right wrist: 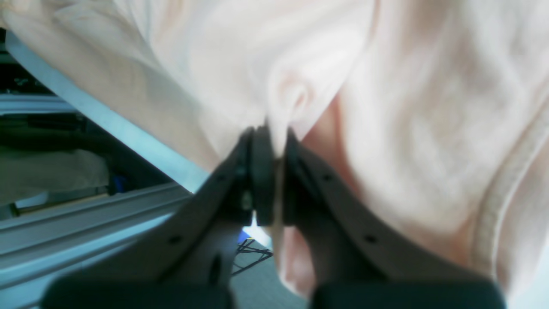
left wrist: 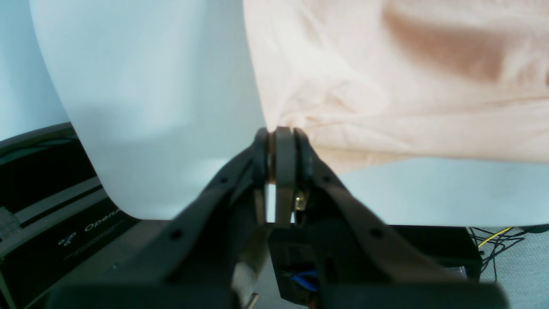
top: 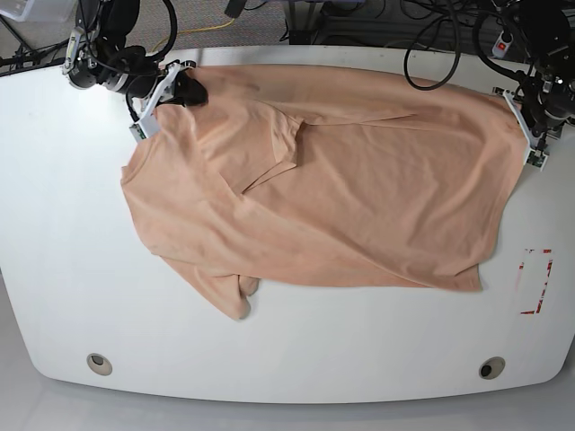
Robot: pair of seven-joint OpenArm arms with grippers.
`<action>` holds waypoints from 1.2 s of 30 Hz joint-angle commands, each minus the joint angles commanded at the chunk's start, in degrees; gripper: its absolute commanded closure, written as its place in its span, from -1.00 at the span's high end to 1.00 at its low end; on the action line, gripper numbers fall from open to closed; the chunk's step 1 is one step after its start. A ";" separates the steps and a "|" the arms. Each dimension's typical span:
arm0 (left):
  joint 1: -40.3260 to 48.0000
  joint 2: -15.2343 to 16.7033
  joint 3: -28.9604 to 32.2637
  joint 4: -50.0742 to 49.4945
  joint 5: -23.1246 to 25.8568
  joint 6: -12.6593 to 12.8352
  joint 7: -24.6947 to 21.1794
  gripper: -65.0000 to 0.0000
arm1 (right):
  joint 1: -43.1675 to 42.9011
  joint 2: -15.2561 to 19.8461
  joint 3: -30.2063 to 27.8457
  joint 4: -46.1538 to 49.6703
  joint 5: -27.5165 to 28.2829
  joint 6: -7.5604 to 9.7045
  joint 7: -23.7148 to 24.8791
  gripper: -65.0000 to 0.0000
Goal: Fold the T-shirt properly
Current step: 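Adjust the right gripper's grasp along the shirt edge toward the collar, then lift the shirt with both grippers, swing it up and drop it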
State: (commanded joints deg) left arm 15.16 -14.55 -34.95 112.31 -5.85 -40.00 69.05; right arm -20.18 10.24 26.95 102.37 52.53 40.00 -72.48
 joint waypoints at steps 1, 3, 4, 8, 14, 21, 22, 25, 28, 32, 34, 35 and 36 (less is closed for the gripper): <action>-0.35 0.00 0.00 0.09 -0.18 0.00 0.00 -0.99 | 0.00 0.18 0.00 0.79 -0.18 0.00 0.00 -1.00; -1.67 0.00 0.00 0.35 -0.26 0.00 0.00 -0.99 | 0.00 0.35 0.09 2.90 -0.26 0.00 0.00 -1.00; -2.55 0.00 0.00 0.44 -0.26 0.00 0.00 -0.99 | 0.18 0.35 1.05 4.31 -0.35 0.00 -0.09 -1.00; -6.59 0.26 1.05 0.53 0.18 0.00 0.00 -0.99 | 2.29 0.70 5.01 6.68 -0.35 0.00 -0.35 -1.00; -15.82 2.02 10.64 0.26 4.48 0.00 0.00 -0.99 | 10.37 3.43 5.98 6.59 -4.92 0.00 0.09 -1.00; -23.91 5.54 13.45 0.09 4.57 0.00 0.00 -0.99 | 25.32 3.08 5.63 5.71 -23.38 0.00 1.76 -1.00; -24.97 5.98 13.80 0.09 4.48 0.00 0.00 -0.99 | 27.52 3.08 5.54 4.75 -25.23 0.00 2.29 -1.00; -28.04 8.09 15.03 0.09 4.48 0.00 -1.14 -0.99 | 34.81 3.08 5.45 1.32 -30.42 0.00 3.08 -1.00; -30.51 9.93 15.12 0.09 4.48 0.00 -4.66 -0.99 | 41.41 3.16 2.73 -2.11 -34.90 0.00 3.25 -1.00; -34.99 11.69 15.12 0.00 4.48 0.04 -6.07 -0.99 | 49.23 3.60 -1.05 -7.30 -39.65 0.00 5.36 -1.00; -37.10 12.13 14.95 0.00 4.48 1.27 -6.07 -0.99 | 52.40 3.69 -2.99 -9.32 -41.76 0.00 6.33 -1.00; -38.59 12.13 14.86 0.09 4.48 1.63 -6.07 -0.98 | 54.77 3.69 -4.57 -10.37 -42.99 0.00 6.51 -1.00; -39.91 11.96 14.77 0.09 4.48 1.63 -6.07 -0.98 | 56.70 3.69 -5.63 -11.16 -43.87 0.00 6.59 -1.00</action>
State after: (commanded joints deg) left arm -24.75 -2.59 -20.18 112.40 -1.36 -38.37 62.99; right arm 36.53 13.93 21.32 91.21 8.66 40.00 -65.89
